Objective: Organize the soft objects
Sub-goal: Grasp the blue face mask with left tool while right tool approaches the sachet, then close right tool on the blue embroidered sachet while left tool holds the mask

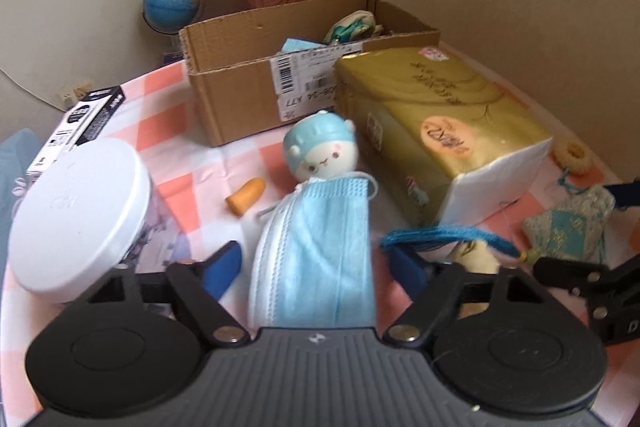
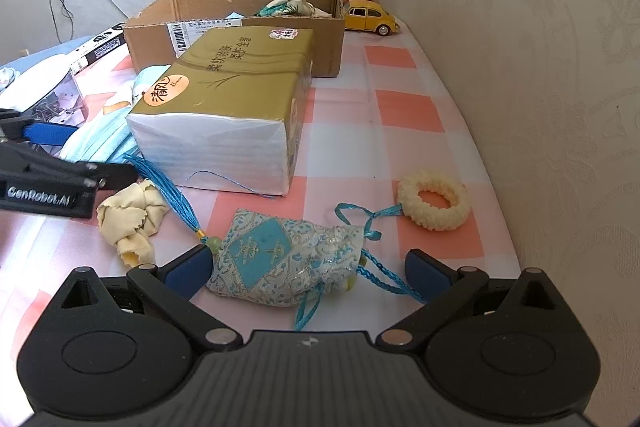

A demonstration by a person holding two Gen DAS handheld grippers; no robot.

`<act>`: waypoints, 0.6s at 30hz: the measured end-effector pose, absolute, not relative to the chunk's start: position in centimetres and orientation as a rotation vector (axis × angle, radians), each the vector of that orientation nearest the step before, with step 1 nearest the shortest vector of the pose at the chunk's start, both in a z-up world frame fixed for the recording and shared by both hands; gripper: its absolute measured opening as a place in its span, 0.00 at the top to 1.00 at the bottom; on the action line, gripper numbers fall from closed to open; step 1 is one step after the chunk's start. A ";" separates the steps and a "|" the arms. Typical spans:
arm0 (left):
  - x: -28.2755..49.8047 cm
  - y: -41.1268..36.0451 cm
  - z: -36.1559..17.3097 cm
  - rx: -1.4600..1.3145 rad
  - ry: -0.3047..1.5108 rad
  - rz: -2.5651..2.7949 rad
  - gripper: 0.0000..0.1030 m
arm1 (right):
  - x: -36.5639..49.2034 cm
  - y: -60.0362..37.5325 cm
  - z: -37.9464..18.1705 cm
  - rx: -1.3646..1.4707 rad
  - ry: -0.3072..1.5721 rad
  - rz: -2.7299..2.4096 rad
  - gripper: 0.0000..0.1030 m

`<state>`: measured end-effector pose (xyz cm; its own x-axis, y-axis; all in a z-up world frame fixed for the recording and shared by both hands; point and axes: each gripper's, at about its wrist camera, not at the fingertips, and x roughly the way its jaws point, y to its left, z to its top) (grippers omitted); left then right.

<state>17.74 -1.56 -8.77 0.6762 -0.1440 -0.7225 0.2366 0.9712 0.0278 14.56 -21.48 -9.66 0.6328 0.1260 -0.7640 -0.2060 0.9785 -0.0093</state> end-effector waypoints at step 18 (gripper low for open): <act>15.6 -0.4 -8.3 0.050 0.849 -0.220 0.53 | 13.0 -20.8 -9.1 -0.127 0.837 0.212 0.00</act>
<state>15.56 -0.42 -8.29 0.6395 -0.1733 -0.7490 0.2128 0.9761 -0.0441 13.04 -20.81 -9.14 0.6503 0.1360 -0.7474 -0.2360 0.9713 -0.0285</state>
